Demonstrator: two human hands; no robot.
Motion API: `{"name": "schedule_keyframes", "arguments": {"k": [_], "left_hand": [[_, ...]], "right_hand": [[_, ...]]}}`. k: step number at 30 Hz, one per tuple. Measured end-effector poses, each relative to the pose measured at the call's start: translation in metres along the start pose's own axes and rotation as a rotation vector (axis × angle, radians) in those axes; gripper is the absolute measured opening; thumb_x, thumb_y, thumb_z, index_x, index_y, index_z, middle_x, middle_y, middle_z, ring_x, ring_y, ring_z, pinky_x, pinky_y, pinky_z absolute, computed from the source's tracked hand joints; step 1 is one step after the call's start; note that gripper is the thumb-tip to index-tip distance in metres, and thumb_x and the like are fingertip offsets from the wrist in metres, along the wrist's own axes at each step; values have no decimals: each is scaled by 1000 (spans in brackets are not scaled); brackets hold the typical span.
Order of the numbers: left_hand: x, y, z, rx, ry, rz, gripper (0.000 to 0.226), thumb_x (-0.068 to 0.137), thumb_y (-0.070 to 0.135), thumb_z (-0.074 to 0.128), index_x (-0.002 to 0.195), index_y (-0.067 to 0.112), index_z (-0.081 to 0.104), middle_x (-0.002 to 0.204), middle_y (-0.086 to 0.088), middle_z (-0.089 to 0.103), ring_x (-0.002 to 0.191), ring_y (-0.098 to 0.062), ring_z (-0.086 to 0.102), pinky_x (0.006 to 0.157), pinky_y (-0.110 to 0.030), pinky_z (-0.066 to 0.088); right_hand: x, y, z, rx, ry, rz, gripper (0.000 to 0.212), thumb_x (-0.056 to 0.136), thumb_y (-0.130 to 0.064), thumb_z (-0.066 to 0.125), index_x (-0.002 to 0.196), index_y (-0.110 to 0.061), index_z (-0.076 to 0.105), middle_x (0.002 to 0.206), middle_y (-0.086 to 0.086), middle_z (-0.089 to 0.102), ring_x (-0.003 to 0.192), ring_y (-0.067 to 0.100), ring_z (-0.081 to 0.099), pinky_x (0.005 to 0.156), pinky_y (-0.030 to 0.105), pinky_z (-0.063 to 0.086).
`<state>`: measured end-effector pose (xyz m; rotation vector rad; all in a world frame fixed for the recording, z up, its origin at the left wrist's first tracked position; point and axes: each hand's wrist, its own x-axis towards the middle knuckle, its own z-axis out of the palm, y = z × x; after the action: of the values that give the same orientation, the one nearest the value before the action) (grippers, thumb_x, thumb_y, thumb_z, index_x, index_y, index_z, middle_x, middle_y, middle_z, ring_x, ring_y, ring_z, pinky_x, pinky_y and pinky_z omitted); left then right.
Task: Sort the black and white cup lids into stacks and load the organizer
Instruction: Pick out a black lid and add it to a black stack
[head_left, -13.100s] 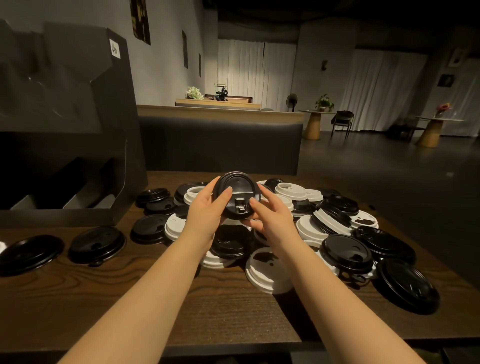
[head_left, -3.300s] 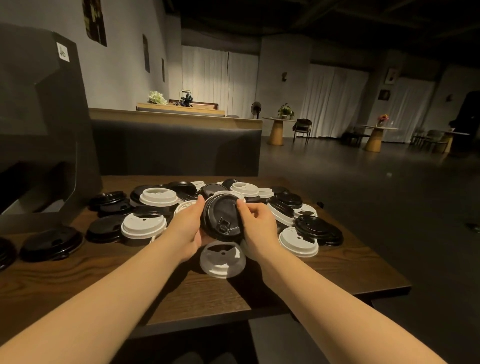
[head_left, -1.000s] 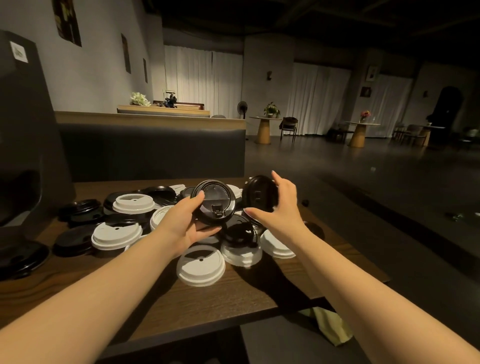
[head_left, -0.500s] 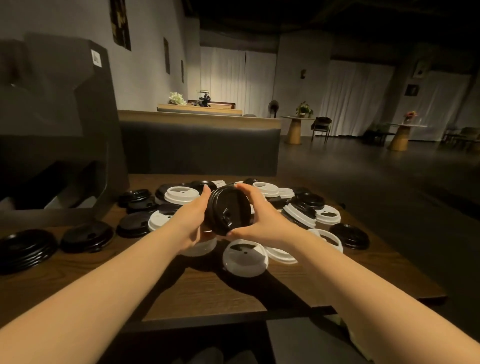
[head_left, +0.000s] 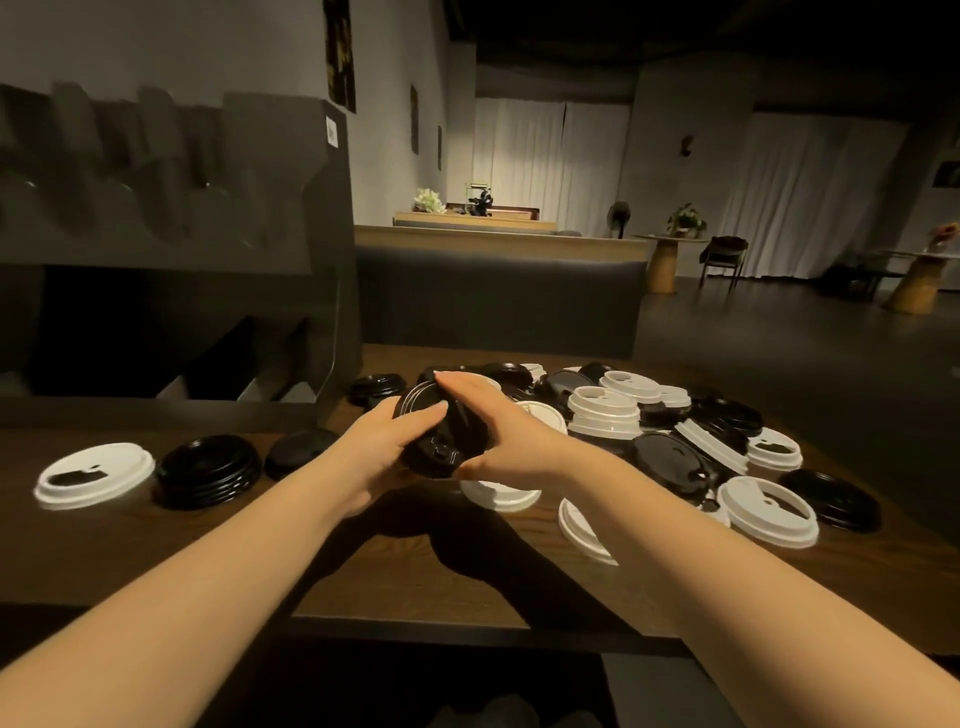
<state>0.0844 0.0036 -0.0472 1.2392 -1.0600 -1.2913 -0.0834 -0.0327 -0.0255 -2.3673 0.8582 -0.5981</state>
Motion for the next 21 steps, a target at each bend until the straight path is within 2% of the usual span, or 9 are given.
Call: {"name": "schedule_keyframes", "arguments": {"k": [3,5,8,10,12,14,16,19,21], "left_hand": [[0,-8,-14,-6,27,25,50,81,28,71,127,19,52,121,-9,63,111,-27,61,85,-41,55],[-2,-10,-20,-48,61,45,42,84,24,69,123,17,54,117,-9,65,109,-27,62,86,-41,55],[-1,-9,-31,-114,93,72,52,72,27,75,119,16,58,116,-12,67,108,-30,65,91,-48,53],[-1,-6,-37,-147,126,76,59,63,30,78,117,14,60,115,-14,68,107,-33,65,92,-53,52],[-1,-5,-40,-197,152,80,61,60,27,79,116,10,61,114,-17,68,106,-36,65,91,-55,52],[0,-8,-49,-230,180,70,58,63,21,78,117,7,60,113,-19,67,105,-38,65,91,-56,52],[1,-11,-51,-229,186,60,51,69,17,76,117,6,61,113,-20,67,104,-37,66,91,-54,52],[2,-13,-55,-220,216,62,39,79,14,72,115,5,62,110,-19,68,102,-35,67,92,-51,52],[2,-14,-59,-218,220,50,35,81,16,71,113,6,62,110,-18,68,103,-34,66,94,-50,52]], "right_hand": [[9,0,12,-9,-18,-34,90,79,-7,72,150,-27,20,156,-4,16,144,11,14,115,28,21],[13,-2,19,47,-42,-29,91,80,-6,71,149,-34,18,155,-6,13,142,11,15,110,26,28],[20,-7,29,381,-4,46,92,81,-3,69,148,-38,16,151,-2,20,136,17,28,105,30,37],[28,-9,38,687,96,193,86,82,-4,69,147,-31,20,140,2,36,125,21,44,102,39,45],[33,-9,43,856,152,313,76,82,-5,70,143,-23,30,129,4,49,115,25,56,94,43,51],[41,-9,53,906,163,337,57,83,-4,69,133,-12,44,118,8,59,104,23,63,84,37,57],[41,-9,57,929,198,332,38,84,0,66,117,-10,52,102,4,63,93,19,66,75,30,58],[46,-7,64,974,203,323,43,83,0,67,123,-8,54,107,7,65,100,24,66,80,36,58],[50,-9,67,952,183,338,43,83,-1,67,123,-13,55,108,5,65,100,22,66,77,33,58]]}}
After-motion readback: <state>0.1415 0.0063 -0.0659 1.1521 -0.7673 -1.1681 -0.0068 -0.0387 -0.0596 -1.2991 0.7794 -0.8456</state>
